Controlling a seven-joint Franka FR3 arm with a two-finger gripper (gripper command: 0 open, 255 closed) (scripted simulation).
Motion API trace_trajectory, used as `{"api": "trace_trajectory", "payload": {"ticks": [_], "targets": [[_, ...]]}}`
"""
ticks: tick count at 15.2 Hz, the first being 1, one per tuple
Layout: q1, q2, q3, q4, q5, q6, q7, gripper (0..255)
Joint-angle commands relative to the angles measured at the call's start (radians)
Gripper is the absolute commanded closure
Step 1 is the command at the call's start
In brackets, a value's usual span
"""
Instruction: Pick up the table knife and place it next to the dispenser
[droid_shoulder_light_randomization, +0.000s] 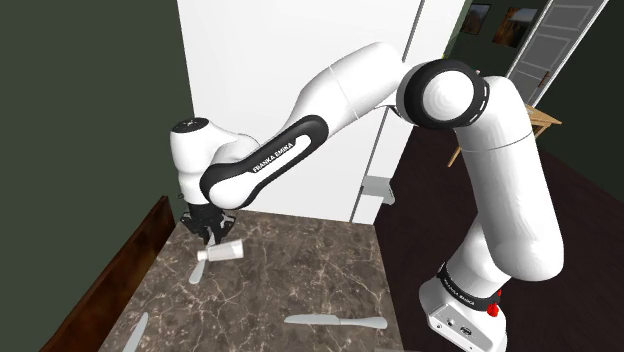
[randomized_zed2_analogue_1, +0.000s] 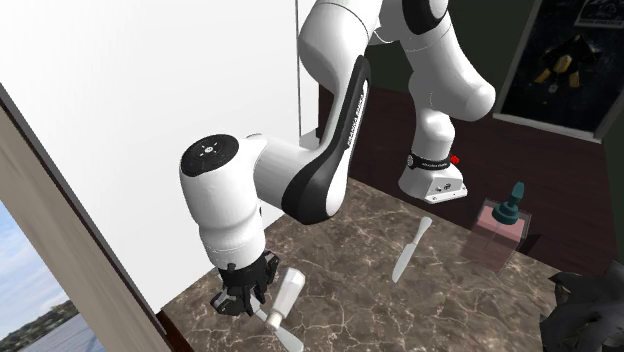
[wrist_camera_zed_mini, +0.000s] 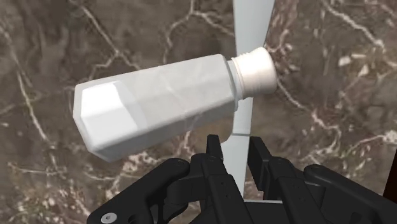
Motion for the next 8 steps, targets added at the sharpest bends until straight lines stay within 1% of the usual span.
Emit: {"api": "trace_trajectory", "payload": {"ticks": [1, 8], "targets": [[0.0, 0.0, 0.0, 0.0, 0.0, 0.0, 0.0, 255], [-0.002, -0.009, 0.003, 0.0, 0.004, -0.009, -0.002, 255]]}}
